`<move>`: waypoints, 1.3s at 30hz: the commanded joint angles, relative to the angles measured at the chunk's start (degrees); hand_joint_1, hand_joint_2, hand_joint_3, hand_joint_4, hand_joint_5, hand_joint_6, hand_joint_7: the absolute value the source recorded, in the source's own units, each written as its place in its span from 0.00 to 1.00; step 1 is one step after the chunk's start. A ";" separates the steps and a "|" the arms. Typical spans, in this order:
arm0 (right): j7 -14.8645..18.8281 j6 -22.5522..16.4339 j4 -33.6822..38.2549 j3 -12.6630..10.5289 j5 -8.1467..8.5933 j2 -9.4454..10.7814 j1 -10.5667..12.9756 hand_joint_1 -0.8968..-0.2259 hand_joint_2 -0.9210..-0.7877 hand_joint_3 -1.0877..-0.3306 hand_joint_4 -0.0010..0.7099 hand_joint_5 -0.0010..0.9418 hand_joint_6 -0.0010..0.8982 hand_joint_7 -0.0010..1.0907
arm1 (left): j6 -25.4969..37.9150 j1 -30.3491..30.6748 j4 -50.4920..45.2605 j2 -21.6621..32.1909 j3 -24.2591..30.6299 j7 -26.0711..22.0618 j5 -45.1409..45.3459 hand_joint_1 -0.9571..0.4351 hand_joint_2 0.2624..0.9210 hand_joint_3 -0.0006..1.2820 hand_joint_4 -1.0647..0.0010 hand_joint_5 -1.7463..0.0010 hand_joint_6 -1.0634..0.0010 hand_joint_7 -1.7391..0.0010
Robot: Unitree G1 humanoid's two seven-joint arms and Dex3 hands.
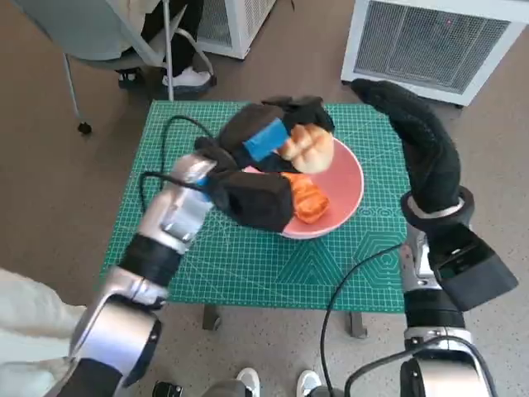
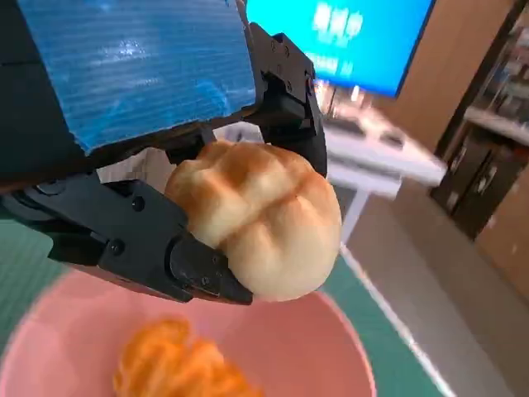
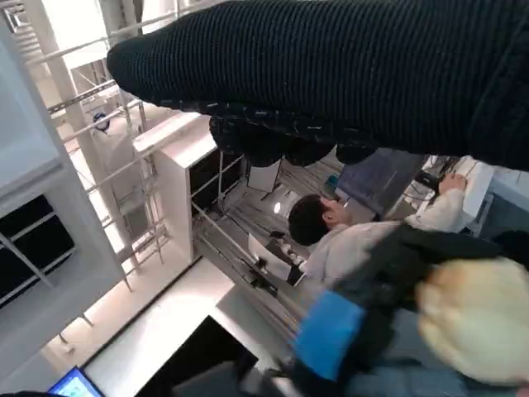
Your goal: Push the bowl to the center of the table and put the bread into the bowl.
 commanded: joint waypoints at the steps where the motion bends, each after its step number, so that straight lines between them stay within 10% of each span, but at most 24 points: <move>1: -0.58 0.09 -0.22 -0.16 -0.18 -0.07 1.61 0.45 0.00 0.40 0.44 0.06 0.00 0.64 | 5.70 -2.31 1.24 -0.36 -1.53 -7.67 0.07 0.56 0.92 0.12 0.87 0.81 0.91 0.57; 8: -1.67 0.41 -0.33 -0.18 -0.70 0.21 1.50 0.45 0.00 0.40 0.44 0.06 0.00 0.64 | 8.69 -0.94 -2.27 0.11 -2.33 -10.73 0.88 0.45 0.91 0.07 0.99 0.98 0.99 0.67; 24: -2.91 1.06 -0.42 -0.21 -0.37 0.57 1.00 0.45 0.00 0.40 0.44 0.06 0.00 0.63 | 6.16 2.07 -4.35 1.22 3.42 -12.46 -7.08 0.34 0.99 0.03 1.00 1.00 1.00 0.84; 39: -4.88 3.55 -3.00 -0.46 -0.53 0.80 0.06 0.45 0.00 0.40 0.45 0.06 0.00 0.65 | -9.47 8.96 -9.31 -1.77 17.34 -7.21 -24.55 0.36 1.00 0.14 0.88 0.98 0.87 0.82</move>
